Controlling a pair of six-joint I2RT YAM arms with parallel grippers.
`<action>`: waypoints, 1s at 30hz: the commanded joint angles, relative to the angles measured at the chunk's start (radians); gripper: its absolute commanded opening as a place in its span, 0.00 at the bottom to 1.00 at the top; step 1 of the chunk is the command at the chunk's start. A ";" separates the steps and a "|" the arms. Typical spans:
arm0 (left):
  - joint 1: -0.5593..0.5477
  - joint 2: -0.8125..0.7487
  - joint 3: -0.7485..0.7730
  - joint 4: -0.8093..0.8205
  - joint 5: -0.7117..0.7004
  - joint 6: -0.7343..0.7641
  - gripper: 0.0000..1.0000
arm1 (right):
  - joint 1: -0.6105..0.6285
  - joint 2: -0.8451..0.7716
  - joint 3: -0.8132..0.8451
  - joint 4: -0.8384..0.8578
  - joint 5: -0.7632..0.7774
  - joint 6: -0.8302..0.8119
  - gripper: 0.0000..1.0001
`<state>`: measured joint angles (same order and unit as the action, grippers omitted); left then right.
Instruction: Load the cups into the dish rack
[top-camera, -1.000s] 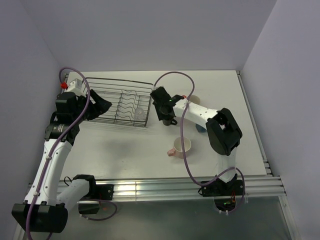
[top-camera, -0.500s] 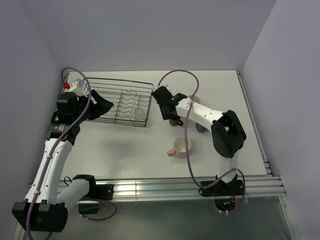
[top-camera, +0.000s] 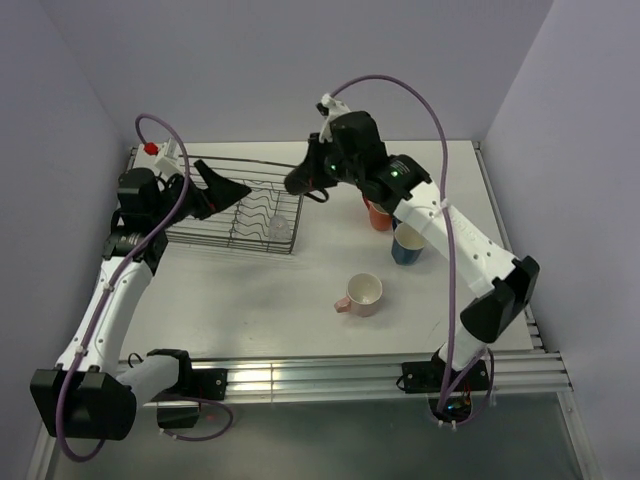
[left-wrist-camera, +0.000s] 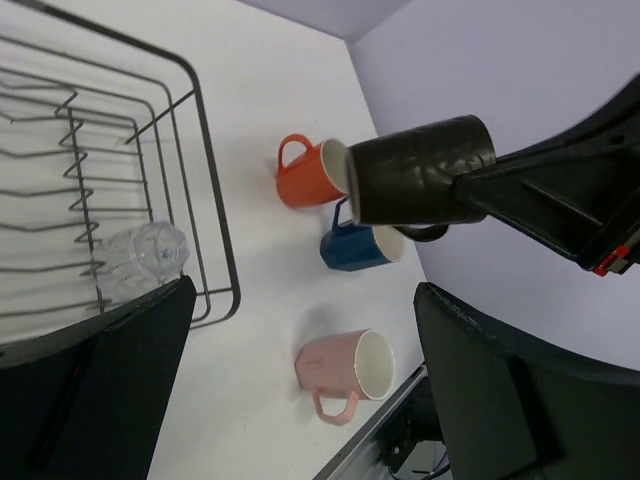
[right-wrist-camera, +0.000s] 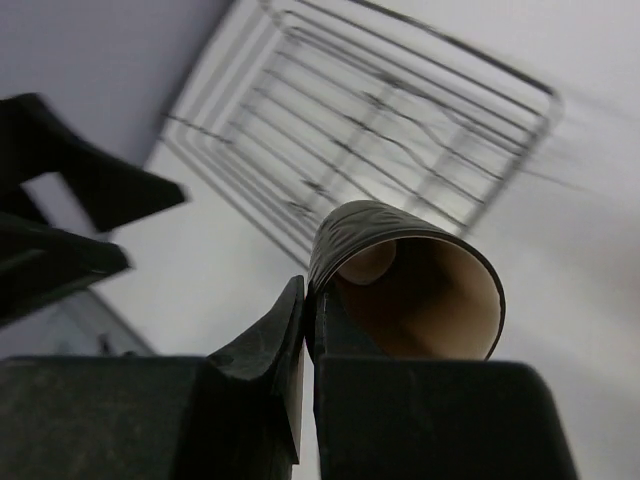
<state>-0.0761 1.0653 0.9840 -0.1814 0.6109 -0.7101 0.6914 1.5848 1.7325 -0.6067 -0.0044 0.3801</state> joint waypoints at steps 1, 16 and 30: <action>-0.001 0.031 0.034 0.204 0.090 -0.040 0.99 | -0.035 0.110 0.117 0.148 -0.334 0.104 0.00; 0.002 0.121 0.038 0.313 0.096 -0.068 0.99 | -0.167 0.231 -0.025 0.932 -0.917 0.765 0.00; -0.028 0.104 0.018 0.358 0.099 -0.100 0.85 | -0.179 0.280 -0.145 1.306 -0.979 1.042 0.00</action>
<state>-0.0917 1.1881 1.0016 0.1333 0.7097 -0.8101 0.5098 1.8755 1.5829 0.5152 -0.9352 1.3296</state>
